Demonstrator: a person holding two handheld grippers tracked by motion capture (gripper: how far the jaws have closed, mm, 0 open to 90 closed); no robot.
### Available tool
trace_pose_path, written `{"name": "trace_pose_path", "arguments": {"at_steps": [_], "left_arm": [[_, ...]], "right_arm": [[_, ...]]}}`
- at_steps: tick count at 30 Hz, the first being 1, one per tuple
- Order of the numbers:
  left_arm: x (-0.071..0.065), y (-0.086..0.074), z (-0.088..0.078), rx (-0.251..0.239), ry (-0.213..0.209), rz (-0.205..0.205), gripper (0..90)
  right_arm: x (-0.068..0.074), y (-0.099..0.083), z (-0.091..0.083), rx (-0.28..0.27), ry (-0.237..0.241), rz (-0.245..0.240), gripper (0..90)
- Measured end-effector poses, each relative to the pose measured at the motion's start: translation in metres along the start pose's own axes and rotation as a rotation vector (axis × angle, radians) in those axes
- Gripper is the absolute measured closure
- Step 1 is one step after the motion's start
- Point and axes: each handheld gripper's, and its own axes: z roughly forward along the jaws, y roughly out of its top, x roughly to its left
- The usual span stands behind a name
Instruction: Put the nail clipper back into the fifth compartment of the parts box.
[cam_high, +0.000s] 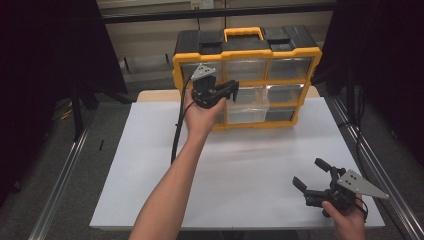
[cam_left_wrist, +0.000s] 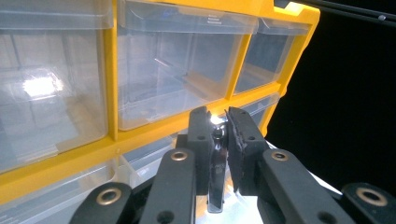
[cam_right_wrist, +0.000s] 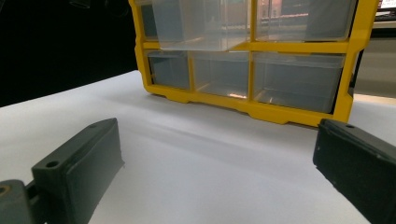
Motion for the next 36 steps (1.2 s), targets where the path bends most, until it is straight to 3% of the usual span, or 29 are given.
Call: {"name": "trace_pose_path", "arguments": {"at_steps": [28, 36], "left_arm": [[-0.004, -0.010, 0.011, 0.015, -0.012, -0.002, 80.4], [-0.004, -0.012, 0.011, 0.028, 0.008, -0.005, 80.4]], "right_arm": [[0.000, 0.000, 0.000, -0.006, -0.007, 0.005, 0.7], [-0.001, 0.000, -0.001, -0.005, -0.003, 0.003, 0.7]]}}
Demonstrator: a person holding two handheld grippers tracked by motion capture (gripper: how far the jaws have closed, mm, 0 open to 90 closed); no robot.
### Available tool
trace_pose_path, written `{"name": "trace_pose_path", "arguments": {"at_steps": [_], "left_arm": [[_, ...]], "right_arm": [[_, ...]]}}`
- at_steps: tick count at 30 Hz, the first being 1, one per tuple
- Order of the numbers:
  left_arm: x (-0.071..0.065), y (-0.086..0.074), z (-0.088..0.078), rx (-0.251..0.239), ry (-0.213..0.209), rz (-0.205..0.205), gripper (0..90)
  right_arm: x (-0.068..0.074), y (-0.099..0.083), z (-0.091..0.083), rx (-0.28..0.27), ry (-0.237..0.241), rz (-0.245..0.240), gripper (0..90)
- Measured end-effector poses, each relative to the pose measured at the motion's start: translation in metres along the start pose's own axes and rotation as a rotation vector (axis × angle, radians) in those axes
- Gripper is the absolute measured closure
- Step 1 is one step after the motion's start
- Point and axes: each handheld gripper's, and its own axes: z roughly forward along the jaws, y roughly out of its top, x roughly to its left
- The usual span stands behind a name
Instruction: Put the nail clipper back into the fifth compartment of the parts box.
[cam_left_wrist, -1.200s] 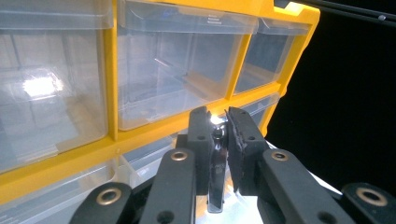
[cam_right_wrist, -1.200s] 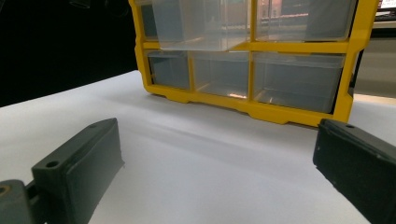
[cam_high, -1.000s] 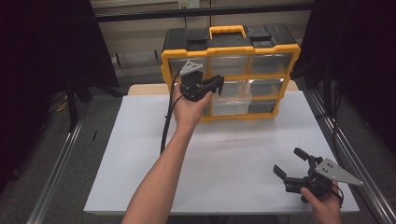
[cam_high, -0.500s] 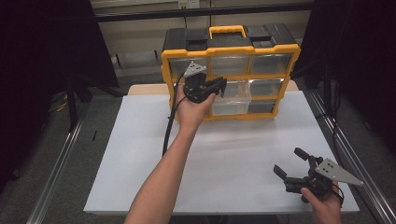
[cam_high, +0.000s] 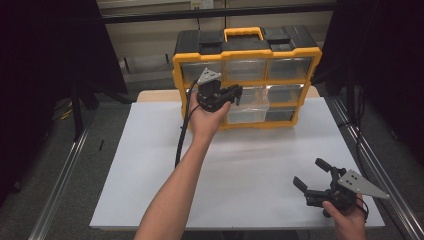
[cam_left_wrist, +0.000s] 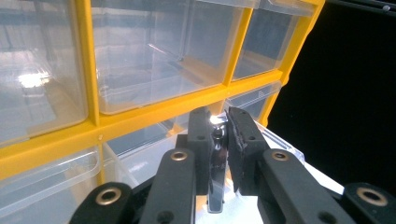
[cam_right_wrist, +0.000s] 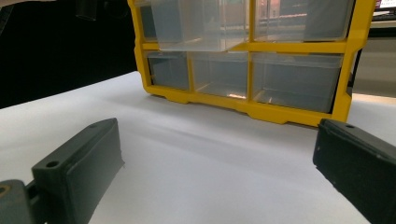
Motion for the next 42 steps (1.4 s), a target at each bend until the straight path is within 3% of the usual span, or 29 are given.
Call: {"name": "trace_pose_path", "arguments": {"at_steps": [3, 16, 25, 26, 33, 38, 42], "left_arm": [[0.001, -0.001, 0.001, -0.012, -0.015, -0.001, 80.4], [0.005, -0.008, 0.001, 0.009, 0.009, 0.006, 80.2], [0.004, -0.010, 0.005, 0.000, -0.006, 0.008, 80.1], [0.004, -0.009, 0.004, 0.015, 0.008, 0.013, 80.1], [0.003, -0.011, 0.006, 0.010, -0.006, 0.013, 80.1], [0.003, -0.013, 0.006, 0.016, 0.006, 0.012, 79.7], [0.004, -0.013, 0.004, -0.009, -0.011, 0.013, 73.6]], "right_arm": [[0.000, 0.000, 0.000, 0.000, 0.000, 0.001, 0.7], [-0.001, 0.000, -0.001, 0.000, -0.003, 0.000, 0.7], [-0.001, 0.000, -0.003, -0.002, -0.006, 0.004, 0.7], [-0.002, -0.001, -0.004, -0.002, -0.010, 0.002, 0.7], [-0.002, -0.001, -0.005, -0.002, -0.011, 0.004, 0.7], [-0.001, 0.000, -0.003, -0.001, -0.008, 0.005, 0.7], [-0.001, 0.000, 0.000, -0.002, 0.005, 0.001, 0.7]]}}
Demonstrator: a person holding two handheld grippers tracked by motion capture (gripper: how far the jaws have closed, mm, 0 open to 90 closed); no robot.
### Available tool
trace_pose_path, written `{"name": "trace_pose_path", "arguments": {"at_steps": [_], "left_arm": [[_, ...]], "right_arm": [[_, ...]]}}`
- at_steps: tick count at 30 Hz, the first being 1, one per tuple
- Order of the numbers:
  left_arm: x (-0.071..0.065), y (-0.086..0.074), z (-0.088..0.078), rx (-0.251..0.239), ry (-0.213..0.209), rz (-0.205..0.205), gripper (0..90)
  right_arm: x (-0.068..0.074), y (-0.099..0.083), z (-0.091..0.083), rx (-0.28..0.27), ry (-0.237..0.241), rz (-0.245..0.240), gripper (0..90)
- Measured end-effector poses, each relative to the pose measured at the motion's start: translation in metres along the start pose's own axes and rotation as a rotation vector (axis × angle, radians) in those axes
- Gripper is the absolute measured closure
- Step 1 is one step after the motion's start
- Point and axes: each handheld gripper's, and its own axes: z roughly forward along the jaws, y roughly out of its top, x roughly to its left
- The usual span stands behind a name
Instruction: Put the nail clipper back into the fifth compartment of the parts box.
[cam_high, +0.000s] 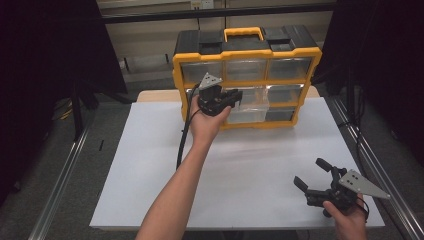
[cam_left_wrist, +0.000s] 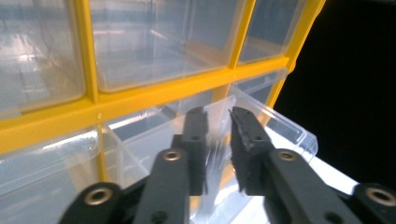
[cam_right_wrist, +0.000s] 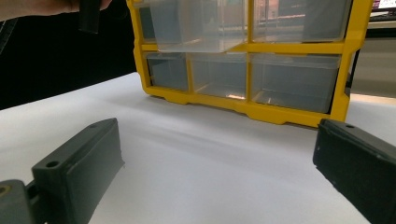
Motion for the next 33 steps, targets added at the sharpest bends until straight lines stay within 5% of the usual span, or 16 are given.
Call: {"name": "trace_pose_path", "arguments": {"at_steps": [10, 17, 24, 33], "left_arm": [[0.003, 0.000, -0.004, 0.013, -0.040, -0.019, 59.6], [0.004, -0.004, -0.011, -0.034, -0.098, -0.002, 36.4], [0.007, -0.011, -0.031, -0.043, -0.115, -0.008, 19.6], [0.018, -0.030, -0.060, -0.080, -0.107, 0.007, 13.9]], "right_arm": [[0.000, 0.000, -0.001, -0.003, -0.005, 0.005, 0.7], [0.000, 0.000, 0.001, -0.001, -0.005, 0.007, 0.7], [-0.001, 0.000, 0.001, 0.004, -0.007, 0.006, 0.7], [0.000, 0.000, 0.001, 0.004, -0.009, 0.000, 0.7]]}}
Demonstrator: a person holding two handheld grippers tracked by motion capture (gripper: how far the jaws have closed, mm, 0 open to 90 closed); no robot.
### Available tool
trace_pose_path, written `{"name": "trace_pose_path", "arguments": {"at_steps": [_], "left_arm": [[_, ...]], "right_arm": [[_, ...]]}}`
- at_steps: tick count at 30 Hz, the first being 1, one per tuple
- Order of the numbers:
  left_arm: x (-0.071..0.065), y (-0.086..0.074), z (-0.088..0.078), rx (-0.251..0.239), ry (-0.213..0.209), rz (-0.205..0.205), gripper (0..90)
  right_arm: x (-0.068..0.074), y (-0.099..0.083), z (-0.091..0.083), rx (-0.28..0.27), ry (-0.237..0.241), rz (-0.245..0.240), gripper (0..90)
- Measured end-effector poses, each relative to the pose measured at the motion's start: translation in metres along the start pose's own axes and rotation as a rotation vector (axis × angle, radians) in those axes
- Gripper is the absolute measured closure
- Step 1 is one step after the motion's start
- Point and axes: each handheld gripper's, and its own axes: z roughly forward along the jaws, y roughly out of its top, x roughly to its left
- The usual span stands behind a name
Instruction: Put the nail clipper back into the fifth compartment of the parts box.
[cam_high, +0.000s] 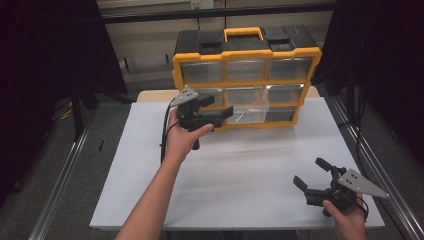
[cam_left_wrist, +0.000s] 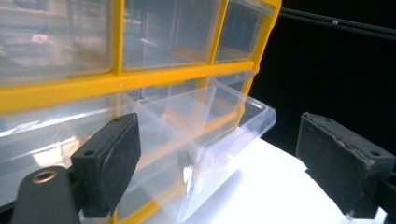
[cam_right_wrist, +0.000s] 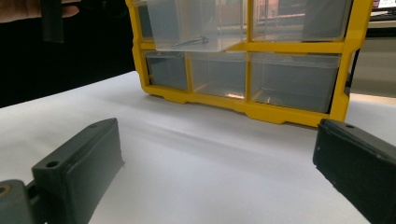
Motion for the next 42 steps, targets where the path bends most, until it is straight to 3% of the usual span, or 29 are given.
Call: {"name": "trace_pose_path", "arguments": {"at_steps": [17, 18, 19, 21, 25, 28, 29, 31, 32, 33, 36, 39, 40, 42], "left_arm": [[0.006, -0.040, -0.045, 0.016, 0.009, 0.033, 10.6], [0.006, -0.043, -0.047, 0.003, 0.006, 0.020, 10.4], [0.007, -0.044, -0.050, 0.014, 0.009, 0.035, 9.4], [0.007, -0.050, -0.055, 0.007, 0.001, 0.019, 8.8], [0.007, -0.059, -0.066, -0.015, 0.016, 0.004, 8.2], [0.010, -0.066, -0.077, -0.002, 0.027, 0.027, 8.0], [0.010, -0.068, -0.079, -0.013, 0.037, 0.012, 8.0], [0.012, -0.072, -0.085, -0.010, 0.043, 0.016, 8.0], [0.015, -0.075, -0.091, 0.016, 0.030, 0.039, 8.0], [0.014, -0.078, -0.092, -0.002, 0.060, 0.025, 8.0], [0.018, -0.085, -0.101, 0.005, 0.074, 0.032, 8.1], [0.021, -0.091, -0.110, 0.002, 0.079, 0.023, 8.1], [0.024, -0.093, -0.115, 0.028, 0.066, 0.031, 8.1], [0.027, -0.098, -0.121, 0.032, 0.078, 0.033, 8.1]], "right_arm": [[0.000, 0.000, 0.000, 0.002, -0.001, -0.001, 0.7], [0.000, 0.000, 0.000, 0.002, -0.002, -0.001, 0.7], [0.000, 0.000, 0.000, 0.002, -0.003, -0.001, 0.7], [0.000, 0.000, -0.001, 0.002, -0.003, -0.002, 0.7], [0.000, 0.000, -0.001, 0.003, -0.003, -0.001, 0.7], [0.000, 0.000, -0.002, 0.004, 0.001, -0.005, 0.7], [0.001, 0.000, -0.001, 0.001, 0.000, -0.004, 0.7], [0.001, 0.000, -0.001, -0.001, -0.001, -0.001, 0.7], [0.001, 0.000, -0.001, -0.002, -0.001, -0.004, 0.7], [0.001, 0.000, -0.001, 0.000, 0.003, -0.007, 0.7], [0.001, 0.000, -0.001, -0.003, 0.002, -0.006, 0.7], [0.001, 0.000, -0.002, 0.001, -0.001, -0.006, 0.7], [0.001, 0.000, -0.002, 0.001, -0.002, -0.006, 0.7], [0.001, 0.000, -0.002, 0.001, -0.001, -0.008, 0.7]]}}
